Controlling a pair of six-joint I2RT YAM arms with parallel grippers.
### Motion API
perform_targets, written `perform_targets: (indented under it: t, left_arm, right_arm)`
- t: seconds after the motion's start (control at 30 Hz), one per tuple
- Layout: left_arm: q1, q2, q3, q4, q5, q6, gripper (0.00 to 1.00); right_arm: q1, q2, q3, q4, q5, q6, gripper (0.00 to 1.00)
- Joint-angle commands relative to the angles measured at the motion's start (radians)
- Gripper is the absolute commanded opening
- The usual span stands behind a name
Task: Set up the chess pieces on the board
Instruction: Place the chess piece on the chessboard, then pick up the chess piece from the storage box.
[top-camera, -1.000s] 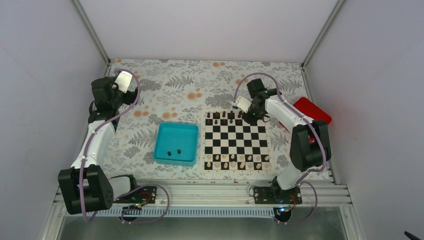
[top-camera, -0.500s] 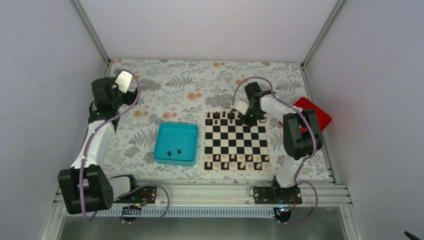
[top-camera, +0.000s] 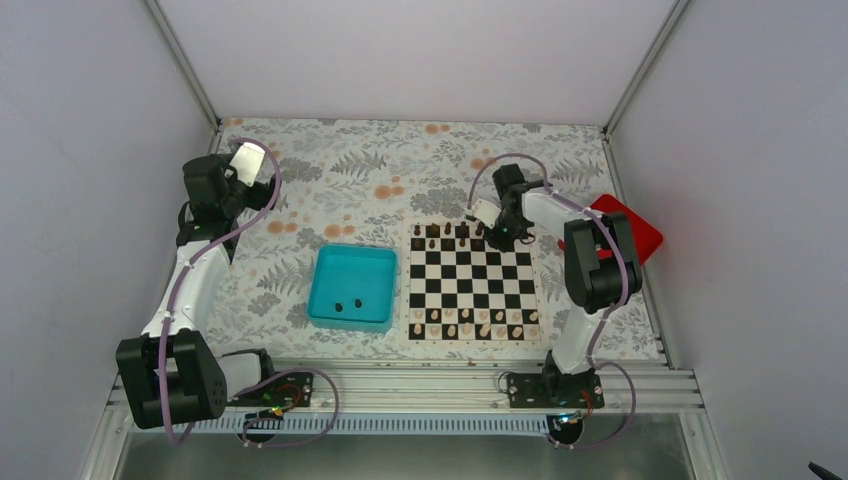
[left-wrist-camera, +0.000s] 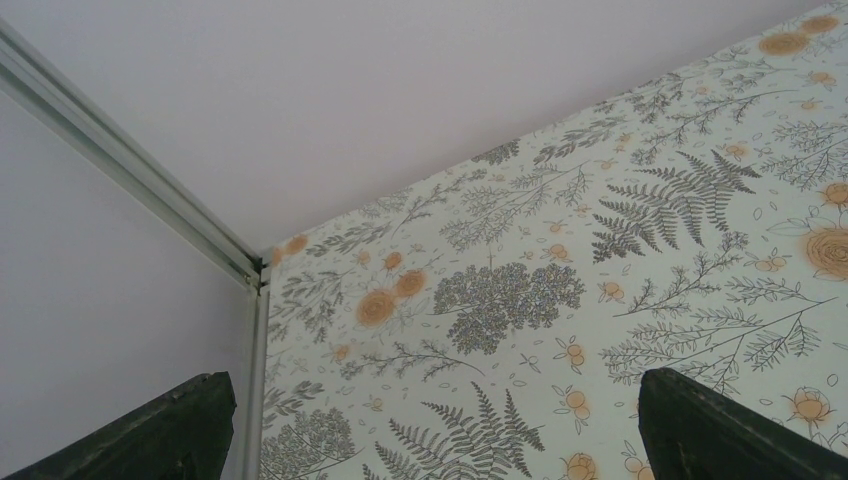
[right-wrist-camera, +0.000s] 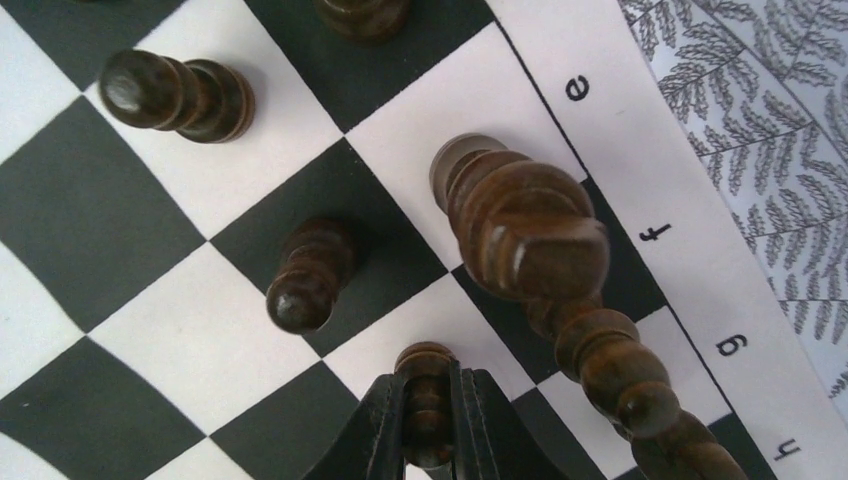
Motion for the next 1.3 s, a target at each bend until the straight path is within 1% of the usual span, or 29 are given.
perform_targets:
  t: [0.0,0.13,0.3,0.47,0.6,0.73,0.9,1.1,1.27]
  left_arm:
    - [0.003,0.000,0.014,0.008,0.014,-0.001,1.00]
    - [0.003,-0.001,0.014,0.009,0.015,-0.001,1.00]
    - [0.003,0.000,0.014,0.007,0.017,-0.001,1.00]
    - [0.003,0.001,0.014,0.007,0.018,-0.001,1.00]
    - [0.003,-0.001,0.013,0.009,0.020,-0.001,1.00]
    - [0.003,-0.004,0.014,0.009,0.023,-0.001,1.00]
    - [0.003,-0.011,0.014,0.007,0.026,-0.002,1.00]
    - [0.003,-0.013,0.011,0.008,0.027,-0.003,1.00]
    - [0.003,-0.012,0.010,0.013,0.028,-0.003,1.00]
  right_arm:
    - [-0.012,0.027,0.028,0.020,-0.005,-0.017,0.08]
    - [-0.014,0.036,0.025,0.020,-0.004,-0.020,0.11]
    - [-0.016,0.009,0.029,0.008,-0.004,-0.017,0.23]
    - [-0.008,-0.079,0.102,-0.098,-0.065,-0.013,0.30]
    - [0.047,-0.146,0.188,-0.209,-0.105,-0.007,0.33]
    - [0.165,-0.175,0.290,-0.285,-0.102,0.024,0.37]
    - [0.373,-0.169,0.399,-0.305,-0.053,0.080,0.38]
    - [0.623,-0.071,0.484,-0.279,-0.033,0.115,0.39]
    - [0.753,0.045,0.507,-0.241,-0.019,0.110,0.42]
